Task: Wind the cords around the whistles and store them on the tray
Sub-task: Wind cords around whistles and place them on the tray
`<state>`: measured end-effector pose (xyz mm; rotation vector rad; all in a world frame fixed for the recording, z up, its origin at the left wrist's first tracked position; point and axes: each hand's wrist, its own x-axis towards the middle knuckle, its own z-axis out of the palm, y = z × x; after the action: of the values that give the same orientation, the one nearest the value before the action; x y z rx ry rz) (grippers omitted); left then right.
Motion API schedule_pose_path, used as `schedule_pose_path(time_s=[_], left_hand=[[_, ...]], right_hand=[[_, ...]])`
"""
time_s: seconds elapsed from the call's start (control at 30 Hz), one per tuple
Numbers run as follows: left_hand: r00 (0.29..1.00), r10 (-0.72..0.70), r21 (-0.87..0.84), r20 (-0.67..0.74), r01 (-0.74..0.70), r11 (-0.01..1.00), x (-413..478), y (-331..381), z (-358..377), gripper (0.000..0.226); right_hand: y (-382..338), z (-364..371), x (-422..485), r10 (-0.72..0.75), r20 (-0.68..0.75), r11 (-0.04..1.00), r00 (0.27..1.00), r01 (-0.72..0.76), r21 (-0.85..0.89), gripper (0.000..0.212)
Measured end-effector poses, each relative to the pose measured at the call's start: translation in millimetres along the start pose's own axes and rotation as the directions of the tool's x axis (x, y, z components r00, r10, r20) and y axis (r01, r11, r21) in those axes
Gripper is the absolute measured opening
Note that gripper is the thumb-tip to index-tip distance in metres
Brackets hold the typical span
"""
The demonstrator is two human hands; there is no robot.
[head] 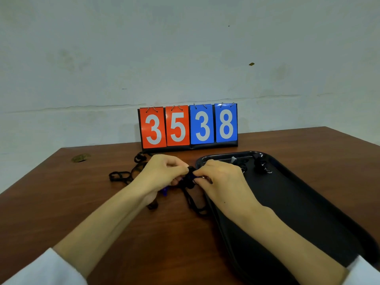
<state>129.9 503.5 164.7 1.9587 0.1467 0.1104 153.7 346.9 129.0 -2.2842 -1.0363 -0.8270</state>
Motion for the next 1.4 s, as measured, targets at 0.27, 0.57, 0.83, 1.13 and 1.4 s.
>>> schedule_pose_path(time_s=[0.27,0.57,0.83,1.13,1.4], left_hand=[[0.982,0.169,0.209,0.078,-0.182,0.961,7,-5,-16,0.008],[0.852,0.47,0.773,0.232,-0.455,0.442,-4,-7,2,0.028],[0.947,0.321,0.539,-0.002,-0.269,0.798,5,-13,-1,0.006],[0.95,0.312,0.411,0.033,-0.297,0.862,13,-17,-3,0.008],[0.98,0.194,0.188,0.035,-0.197,0.962,13,-29,3,0.007]], right_hand=[[-1,2,0,-0.019,0.031,1.0,0.999,0.019,0.006,0.009],[1,4,0,-0.05,0.07,0.998,0.996,0.053,-0.039,0.007],[-1,6,1,-0.042,0.084,0.998,0.996,0.046,-0.046,0.003],[-3,5,0,-0.016,0.094,1.0,0.995,0.017,-0.007,0.006],[-6,2,0,0.157,0.06,0.978,0.986,-0.163,0.133,0.013]])
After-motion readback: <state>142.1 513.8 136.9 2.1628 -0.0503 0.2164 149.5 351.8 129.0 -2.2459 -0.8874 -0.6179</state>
